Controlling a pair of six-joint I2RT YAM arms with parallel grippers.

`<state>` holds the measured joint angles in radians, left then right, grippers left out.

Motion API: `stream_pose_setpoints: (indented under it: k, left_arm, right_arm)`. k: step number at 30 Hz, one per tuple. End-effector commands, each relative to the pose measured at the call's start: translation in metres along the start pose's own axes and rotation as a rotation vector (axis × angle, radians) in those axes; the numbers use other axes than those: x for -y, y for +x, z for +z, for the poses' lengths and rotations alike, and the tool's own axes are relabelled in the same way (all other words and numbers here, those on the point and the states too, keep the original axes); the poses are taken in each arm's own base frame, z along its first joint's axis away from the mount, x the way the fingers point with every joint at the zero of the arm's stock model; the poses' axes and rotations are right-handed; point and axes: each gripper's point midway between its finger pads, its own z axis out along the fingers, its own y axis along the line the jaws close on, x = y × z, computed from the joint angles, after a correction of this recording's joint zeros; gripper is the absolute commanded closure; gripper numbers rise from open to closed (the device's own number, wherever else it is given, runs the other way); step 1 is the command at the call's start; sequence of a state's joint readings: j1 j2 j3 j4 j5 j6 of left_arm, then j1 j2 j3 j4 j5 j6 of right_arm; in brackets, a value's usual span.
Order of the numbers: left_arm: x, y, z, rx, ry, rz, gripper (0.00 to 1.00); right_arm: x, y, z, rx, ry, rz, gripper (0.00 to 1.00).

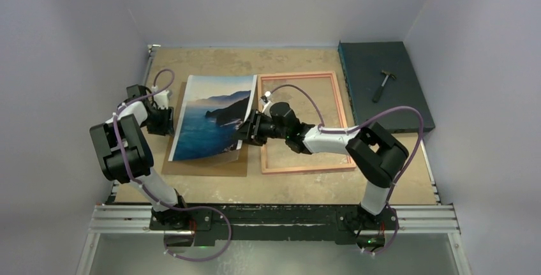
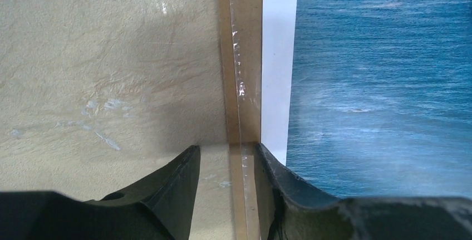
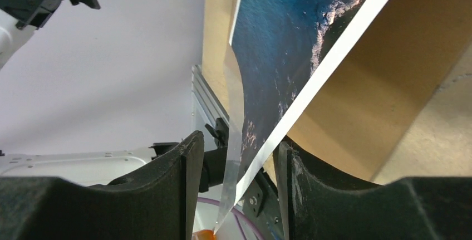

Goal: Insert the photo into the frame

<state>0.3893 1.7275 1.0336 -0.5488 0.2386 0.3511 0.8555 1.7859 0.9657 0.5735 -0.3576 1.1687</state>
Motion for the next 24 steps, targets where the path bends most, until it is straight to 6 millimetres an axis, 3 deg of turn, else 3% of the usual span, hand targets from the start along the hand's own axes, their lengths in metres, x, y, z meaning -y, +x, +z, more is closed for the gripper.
stream_pose_setpoints:
  k: [1, 6, 11, 14, 19, 24]
  left_arm:
    - [0.009, 0.019, 0.012, -0.046, 0.023, 0.016, 0.64]
    - [0.019, 0.028, 0.011, -0.066, 0.067, 0.016, 0.73]
    - [0.025, 0.026, 0.002, -0.056, 0.087, 0.021, 0.78]
    - [0.028, 0.023, -0.004, -0.045, 0.097, 0.023, 0.79]
    - [0.034, 0.02, -0.012, -0.04, 0.129, 0.022, 0.81]
    - [0.036, 0.02, -0.01, -0.05, 0.149, 0.015, 0.83]
  right_arm:
    - [-0.003, -0.005, -0.003, 0.028, -0.032, -0.004, 0.47]
    - [0.005, 0.001, -0.004, 0.014, -0.028, 0.037, 0.41]
    - [-0.006, -0.029, -0.005, 0.07, -0.057, 0.035, 0.4]
    - [-0.014, -0.037, -0.007, 0.084, -0.074, 0.026, 0.38]
    - [-0.006, -0.026, -0.017, 0.092, -0.119, 0.081, 0.25]
    - [-0.003, -0.018, -0.023, 0.102, -0.185, 0.125, 0.22]
